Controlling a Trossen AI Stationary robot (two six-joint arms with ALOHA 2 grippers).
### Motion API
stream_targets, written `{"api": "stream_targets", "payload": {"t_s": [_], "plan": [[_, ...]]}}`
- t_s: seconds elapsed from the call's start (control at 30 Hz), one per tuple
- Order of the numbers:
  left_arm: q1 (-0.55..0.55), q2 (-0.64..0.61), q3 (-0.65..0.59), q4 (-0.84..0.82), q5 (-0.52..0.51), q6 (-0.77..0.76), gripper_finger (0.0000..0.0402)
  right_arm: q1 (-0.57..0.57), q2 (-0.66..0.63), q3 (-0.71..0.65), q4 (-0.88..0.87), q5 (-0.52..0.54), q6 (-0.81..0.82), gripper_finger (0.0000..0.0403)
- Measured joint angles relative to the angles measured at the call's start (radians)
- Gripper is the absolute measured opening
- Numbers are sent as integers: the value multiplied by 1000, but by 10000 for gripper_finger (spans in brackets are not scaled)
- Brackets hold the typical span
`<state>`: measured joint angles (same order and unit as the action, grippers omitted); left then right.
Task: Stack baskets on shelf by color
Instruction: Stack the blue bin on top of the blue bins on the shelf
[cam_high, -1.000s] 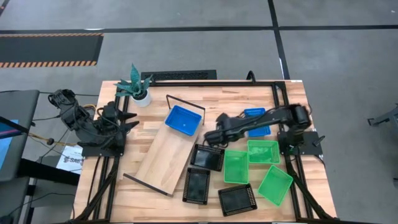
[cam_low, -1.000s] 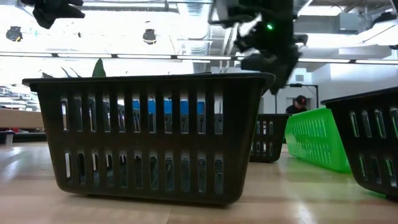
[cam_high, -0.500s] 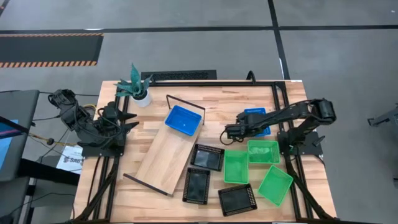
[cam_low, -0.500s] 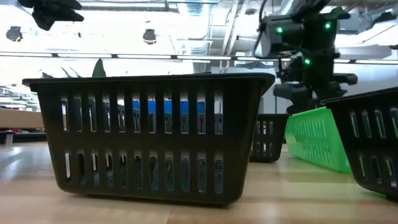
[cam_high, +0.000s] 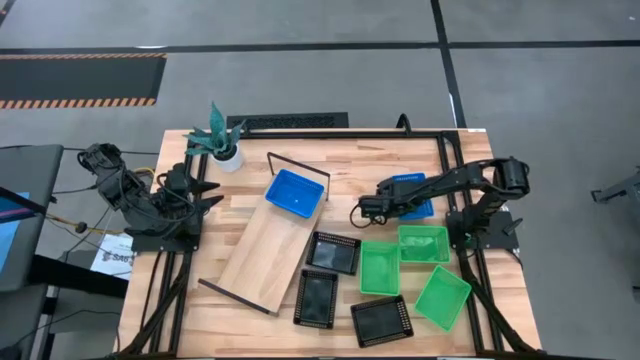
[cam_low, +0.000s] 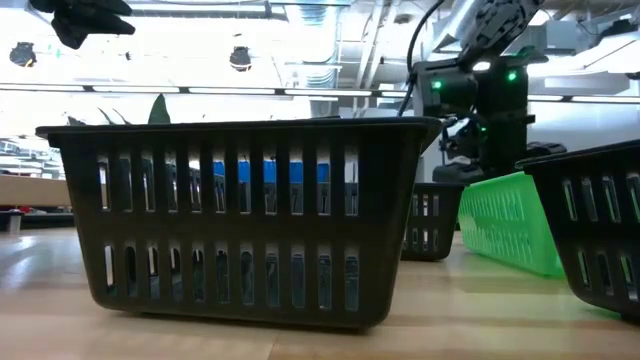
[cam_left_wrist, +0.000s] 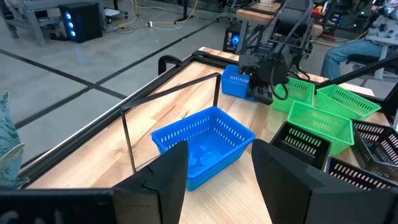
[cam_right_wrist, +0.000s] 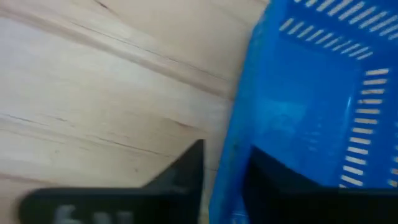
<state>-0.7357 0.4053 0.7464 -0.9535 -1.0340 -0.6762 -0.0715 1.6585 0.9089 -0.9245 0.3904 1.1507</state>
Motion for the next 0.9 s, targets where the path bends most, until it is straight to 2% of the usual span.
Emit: {"api": "stream_targets", "payload": {"t_s": [0.1,0.13,0.33,0.47,0.6,0.67,0.73,0.9], "plan": [[0,0,0,0,0,0,169,-4,-5,0,6,0,1,27],[0,0,0,0,0,0,169,-2,-12,0,8,1,0,15],[0,0,0,0,-4,0,169,14,-47,76,-58,38,-7,7],[0,0,0,1,-13,0,169,53,-82,185,-125,149,-1,9],[0,0,0,1,-13,-1,169,107,-98,320,-108,314,-53,7],[0,0,0,1,-20,-1,169,137,-98,382,-45,399,-127,9],[0,0,0,1,-23,-1,169,164,-92,439,93,448,-268,8],[0,0,0,1,-25,-1,169,214,-25,517,539,398,-688,6]]}}
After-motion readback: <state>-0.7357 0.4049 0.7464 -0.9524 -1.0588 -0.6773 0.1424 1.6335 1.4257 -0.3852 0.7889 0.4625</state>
